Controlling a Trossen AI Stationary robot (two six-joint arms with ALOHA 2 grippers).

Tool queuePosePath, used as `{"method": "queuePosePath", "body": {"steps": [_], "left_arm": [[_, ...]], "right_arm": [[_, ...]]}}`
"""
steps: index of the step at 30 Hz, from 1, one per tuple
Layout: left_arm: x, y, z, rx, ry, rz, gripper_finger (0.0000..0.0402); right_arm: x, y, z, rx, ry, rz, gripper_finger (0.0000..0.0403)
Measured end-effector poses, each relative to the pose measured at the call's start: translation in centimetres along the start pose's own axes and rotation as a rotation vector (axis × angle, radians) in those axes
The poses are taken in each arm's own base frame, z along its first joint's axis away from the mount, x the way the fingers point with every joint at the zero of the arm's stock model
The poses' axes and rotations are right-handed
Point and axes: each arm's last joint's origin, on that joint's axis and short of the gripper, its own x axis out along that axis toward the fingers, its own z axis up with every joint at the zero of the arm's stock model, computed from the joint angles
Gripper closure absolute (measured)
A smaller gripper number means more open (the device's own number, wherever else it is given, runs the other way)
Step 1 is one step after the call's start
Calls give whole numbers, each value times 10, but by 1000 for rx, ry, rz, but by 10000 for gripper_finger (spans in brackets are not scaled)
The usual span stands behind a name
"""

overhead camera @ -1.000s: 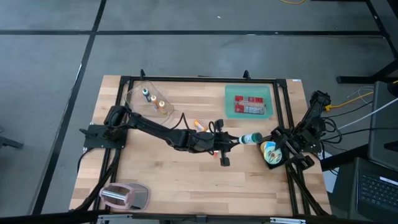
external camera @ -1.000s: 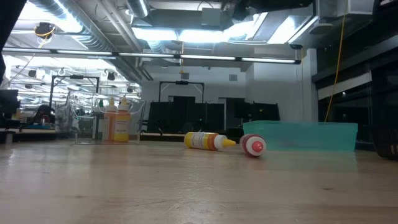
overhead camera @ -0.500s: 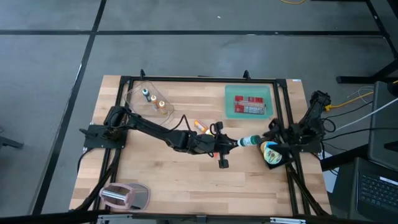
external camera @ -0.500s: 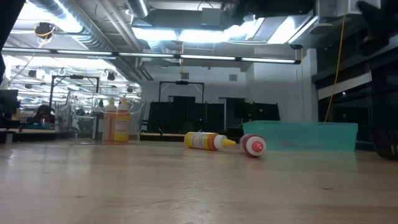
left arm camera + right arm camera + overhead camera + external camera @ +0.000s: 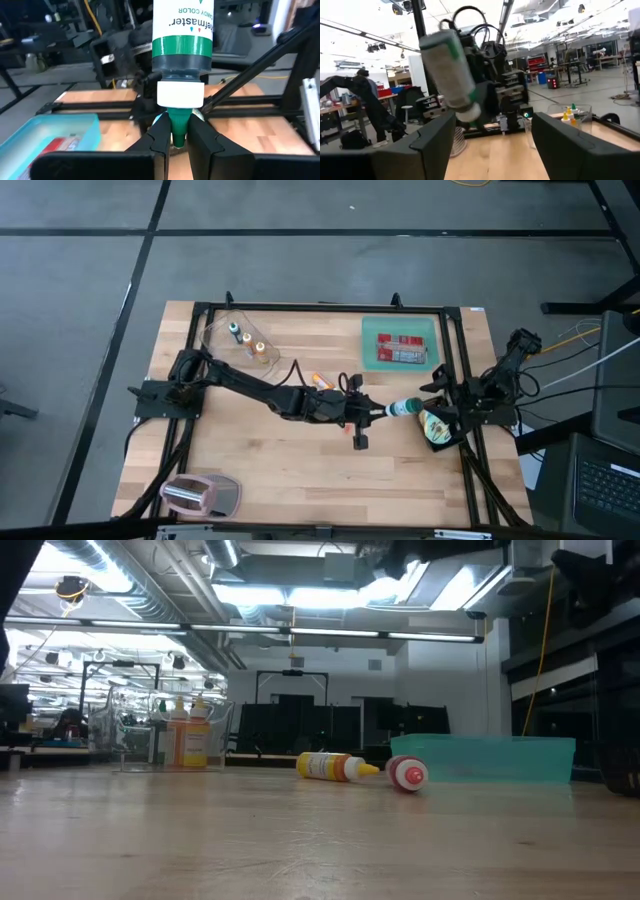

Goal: Pick & Place Food Item
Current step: Put the green food coloring bottle into the transparent bin

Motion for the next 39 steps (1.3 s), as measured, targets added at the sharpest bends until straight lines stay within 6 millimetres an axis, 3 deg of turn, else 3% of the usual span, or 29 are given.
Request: {"method": "queuePosePath", "body": {"steps": [12, 24, 39], "left_arm": [[28, 30, -33, -81, 47, -53, 368], [28, 31, -32, -110, 44, -101, 368], [27, 29, -36, -122, 84, -117, 368]], "right_arm": [[15, -1, -5, -46, 2, 2, 144], [28, -5, -9, -29, -1, 17, 144], [47, 1, 0, -51, 16, 57, 144]]}}
